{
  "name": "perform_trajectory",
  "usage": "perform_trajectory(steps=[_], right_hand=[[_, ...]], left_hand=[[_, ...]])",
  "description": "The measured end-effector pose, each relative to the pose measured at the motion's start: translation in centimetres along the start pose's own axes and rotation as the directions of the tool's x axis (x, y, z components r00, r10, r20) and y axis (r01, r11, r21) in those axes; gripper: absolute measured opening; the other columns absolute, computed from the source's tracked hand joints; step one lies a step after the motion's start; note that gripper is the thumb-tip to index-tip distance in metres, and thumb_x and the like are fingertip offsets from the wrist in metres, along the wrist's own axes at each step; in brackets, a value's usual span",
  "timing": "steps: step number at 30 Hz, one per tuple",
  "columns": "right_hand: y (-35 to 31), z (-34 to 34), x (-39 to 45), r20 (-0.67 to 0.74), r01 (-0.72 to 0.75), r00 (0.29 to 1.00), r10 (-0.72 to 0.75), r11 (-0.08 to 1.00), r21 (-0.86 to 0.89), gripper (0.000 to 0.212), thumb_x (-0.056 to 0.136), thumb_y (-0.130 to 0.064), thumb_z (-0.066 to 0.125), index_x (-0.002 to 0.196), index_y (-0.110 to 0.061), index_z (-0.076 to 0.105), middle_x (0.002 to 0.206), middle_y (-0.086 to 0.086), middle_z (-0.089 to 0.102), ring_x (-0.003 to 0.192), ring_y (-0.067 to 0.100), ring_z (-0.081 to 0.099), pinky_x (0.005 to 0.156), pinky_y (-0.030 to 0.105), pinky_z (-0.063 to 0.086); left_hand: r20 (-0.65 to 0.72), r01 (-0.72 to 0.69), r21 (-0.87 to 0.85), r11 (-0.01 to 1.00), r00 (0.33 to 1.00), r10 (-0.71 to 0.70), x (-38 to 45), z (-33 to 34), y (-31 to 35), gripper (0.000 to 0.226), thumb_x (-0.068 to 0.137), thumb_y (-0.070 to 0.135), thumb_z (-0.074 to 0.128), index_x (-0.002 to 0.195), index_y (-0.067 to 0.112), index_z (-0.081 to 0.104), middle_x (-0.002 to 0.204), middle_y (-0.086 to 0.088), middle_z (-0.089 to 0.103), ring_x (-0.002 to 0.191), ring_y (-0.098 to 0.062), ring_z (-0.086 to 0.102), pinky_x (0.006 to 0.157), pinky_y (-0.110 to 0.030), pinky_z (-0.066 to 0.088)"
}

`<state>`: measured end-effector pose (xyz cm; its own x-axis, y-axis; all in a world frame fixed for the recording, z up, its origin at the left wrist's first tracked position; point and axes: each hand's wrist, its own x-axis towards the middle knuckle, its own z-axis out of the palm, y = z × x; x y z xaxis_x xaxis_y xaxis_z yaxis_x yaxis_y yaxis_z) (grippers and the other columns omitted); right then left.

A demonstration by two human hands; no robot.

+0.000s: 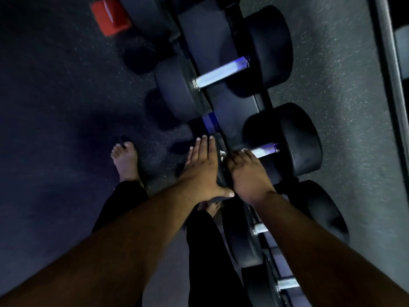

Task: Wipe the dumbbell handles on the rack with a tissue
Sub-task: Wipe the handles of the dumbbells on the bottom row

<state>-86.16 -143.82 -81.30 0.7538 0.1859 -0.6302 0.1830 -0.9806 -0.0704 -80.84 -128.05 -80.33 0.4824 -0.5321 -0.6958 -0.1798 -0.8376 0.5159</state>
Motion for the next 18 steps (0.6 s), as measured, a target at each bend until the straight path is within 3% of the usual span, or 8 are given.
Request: perform_trajectory(steps=[3, 8, 15, 18], right_hand=[[1.0, 0.2, -0.8, 0.042, 0.038, 0.999, -0.033, 0.992, -0.121, 0.054, 0.081, -0.031, 0.038, 0.124, -0.011, 0.063, 0.123, 0.012, 0.066, 0.118, 0.032, 0.058, 0.107, 0.047, 0.040], [2.5, 0.3, 2.1, 0.088, 0.012, 0.996, -0.003, 0.994, -0.105, 0.051, 0.095, -0.034, 0.042, 0.145, -0.024, 0.045, 0.135, 0.003, 0.057, 0.127, 0.027, 0.049, 0.117, 0.048, 0.021], [1.8, 2.5, -2.4, -0.103, 0.048, 0.993, -0.053, 0.998, -0.051, 0.054, 0.088, -0.029, 0.052, 0.139, -0.012, 0.056, 0.143, 0.010, 0.055, 0.136, 0.030, 0.046, 0.118, 0.052, 0.027], [1.6, 1.8, -0.2, -0.078, -0.003, 0.997, -0.002, 0.998, -0.066, 0.046, 0.088, -0.027, 0.053, 0.131, -0.014, 0.059, 0.128, 0.009, 0.062, 0.124, 0.031, 0.053, 0.117, 0.049, 0.029]], left_hand=[[-0.022, 0.018, -0.008, 1.000, 1.000, -0.018, 0.5, 0.7, -0.5, 0.166, 0.051, 0.066, 0.090, 0.155, 0.009, -0.026, 0.166, -0.009, -0.025, 0.152, -0.023, -0.024, 0.125, -0.041, -0.011], [-0.060, 0.029, -0.036, 0.999, 0.998, -0.031, 0.9, 0.9, -0.8, 0.169, 0.045, 0.063, 0.093, 0.156, 0.010, -0.024, 0.167, -0.003, -0.022, 0.153, -0.020, -0.021, 0.126, -0.040, -0.007], [-0.080, 0.032, -0.021, 0.999, 0.996, -0.033, 0.8, 1.2, -0.9, 0.167, 0.044, 0.066, 0.092, 0.158, 0.012, -0.017, 0.166, -0.003, -0.026, 0.152, -0.019, -0.024, 0.126, -0.039, -0.008], [-0.079, 0.030, -0.007, 1.000, 0.996, -0.031, 0.9, 1.1, -0.8, 0.166, 0.044, 0.066, 0.091, 0.158, 0.011, -0.016, 0.166, -0.005, -0.024, 0.153, -0.020, -0.023, 0.126, -0.039, -0.008]])
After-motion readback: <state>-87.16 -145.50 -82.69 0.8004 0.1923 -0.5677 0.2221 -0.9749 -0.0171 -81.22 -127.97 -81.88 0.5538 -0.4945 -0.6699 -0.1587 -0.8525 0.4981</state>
